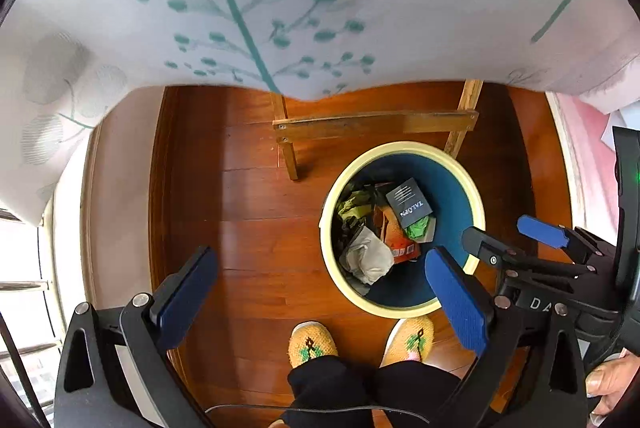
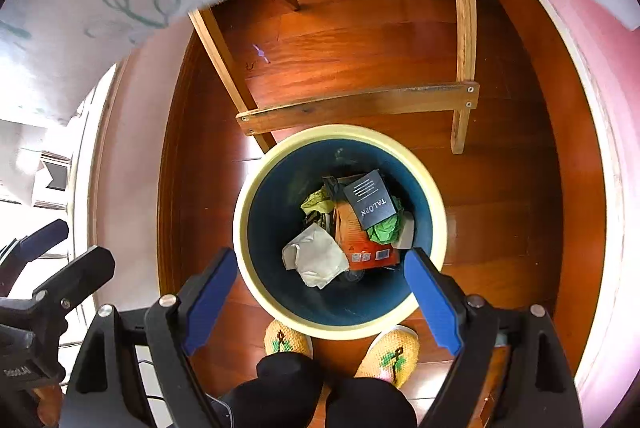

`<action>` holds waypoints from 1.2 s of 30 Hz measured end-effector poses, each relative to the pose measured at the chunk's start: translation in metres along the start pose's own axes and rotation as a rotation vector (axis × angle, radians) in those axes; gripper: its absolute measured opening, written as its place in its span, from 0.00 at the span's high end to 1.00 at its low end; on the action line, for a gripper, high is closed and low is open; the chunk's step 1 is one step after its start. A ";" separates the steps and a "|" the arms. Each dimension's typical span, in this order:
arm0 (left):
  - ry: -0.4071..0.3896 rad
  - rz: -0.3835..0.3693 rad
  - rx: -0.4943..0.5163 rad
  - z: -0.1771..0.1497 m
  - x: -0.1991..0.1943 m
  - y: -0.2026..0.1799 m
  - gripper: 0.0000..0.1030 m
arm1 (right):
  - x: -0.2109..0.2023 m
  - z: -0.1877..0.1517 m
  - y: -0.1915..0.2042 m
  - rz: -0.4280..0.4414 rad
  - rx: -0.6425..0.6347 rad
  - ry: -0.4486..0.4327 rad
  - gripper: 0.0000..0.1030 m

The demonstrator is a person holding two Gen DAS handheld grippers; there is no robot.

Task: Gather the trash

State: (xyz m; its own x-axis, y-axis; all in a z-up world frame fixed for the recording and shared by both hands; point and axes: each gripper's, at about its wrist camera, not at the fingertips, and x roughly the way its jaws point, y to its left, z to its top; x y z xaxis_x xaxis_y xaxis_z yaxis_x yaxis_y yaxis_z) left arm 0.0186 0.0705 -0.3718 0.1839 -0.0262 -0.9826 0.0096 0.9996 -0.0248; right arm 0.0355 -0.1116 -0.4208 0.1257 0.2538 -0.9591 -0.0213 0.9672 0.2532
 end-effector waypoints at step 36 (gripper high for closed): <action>-0.185 -0.030 -0.012 0.052 -0.286 -0.012 0.01 | -0.303 0.023 0.056 0.033 -0.031 -0.169 0.16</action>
State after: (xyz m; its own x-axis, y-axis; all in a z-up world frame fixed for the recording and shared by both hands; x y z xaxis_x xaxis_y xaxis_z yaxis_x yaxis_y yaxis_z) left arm 0.0170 0.0659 -0.0813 0.3615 -0.0557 -0.9307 0.0060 0.9983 -0.0574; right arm 0.0195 -0.1343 -0.1132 0.2897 0.2820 -0.9146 -0.0583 0.9590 0.2773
